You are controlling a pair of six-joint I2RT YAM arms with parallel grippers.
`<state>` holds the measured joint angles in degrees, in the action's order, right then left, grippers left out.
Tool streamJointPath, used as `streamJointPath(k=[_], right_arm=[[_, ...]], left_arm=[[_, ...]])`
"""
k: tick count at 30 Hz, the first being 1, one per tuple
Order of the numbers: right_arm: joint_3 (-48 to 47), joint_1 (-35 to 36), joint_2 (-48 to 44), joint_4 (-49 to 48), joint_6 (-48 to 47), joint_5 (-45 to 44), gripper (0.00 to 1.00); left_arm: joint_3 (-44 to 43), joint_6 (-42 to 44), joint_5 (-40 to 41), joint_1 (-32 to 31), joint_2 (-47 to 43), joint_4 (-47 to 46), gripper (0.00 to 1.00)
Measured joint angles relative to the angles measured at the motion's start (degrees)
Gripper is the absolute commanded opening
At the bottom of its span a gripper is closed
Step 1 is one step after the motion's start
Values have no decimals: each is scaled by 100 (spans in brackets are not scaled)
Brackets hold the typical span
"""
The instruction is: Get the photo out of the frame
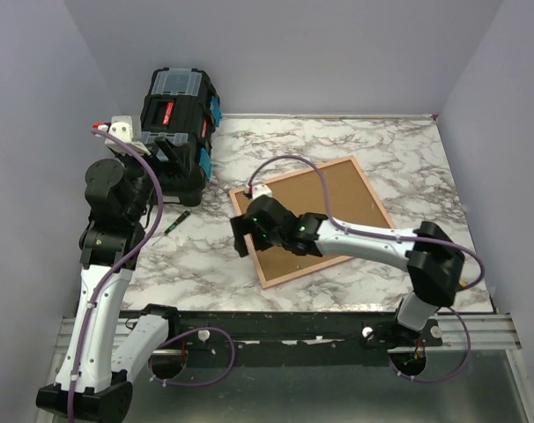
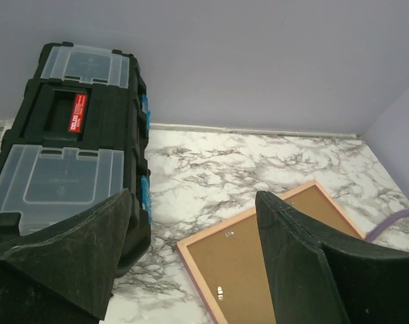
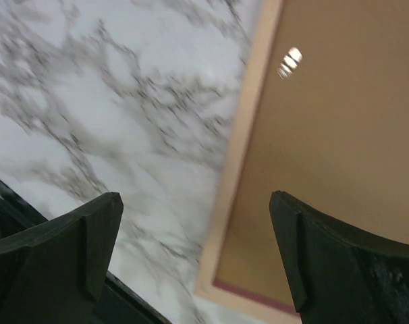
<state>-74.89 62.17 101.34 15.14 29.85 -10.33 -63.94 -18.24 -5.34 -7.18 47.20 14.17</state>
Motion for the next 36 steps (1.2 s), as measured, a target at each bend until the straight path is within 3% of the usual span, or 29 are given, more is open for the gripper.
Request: streamJointPath(k=[7, 11, 17, 22, 31, 36], right_arm=[[1827, 0, -1622, 664, -457, -951, 97], [2116, 17, -1987, 1126, -645, -1276, 97], [2247, 216, -2232, 1246, -942, -1294, 96], [2188, 496, -1888, 1014, -1023, -1292, 94], [1617, 1563, -203, 815, -1178, -1650, 93], [1449, 1711, -140, 809, -997, -1926, 98]], left_arm=[[0, -444, -319, 0, 358, -39, 77], [-90, -730, -573, 0, 846, 31, 76], [-944, -1191, -1604, -2, 2551, 564, 75], [-809, -1495, -2114, 0, 2931, 933, 75], [-916, -1652, -2756, -2, 3182, 1056, 75], [-949, -1565, -2905, -103, 3224, 1132, 75]])
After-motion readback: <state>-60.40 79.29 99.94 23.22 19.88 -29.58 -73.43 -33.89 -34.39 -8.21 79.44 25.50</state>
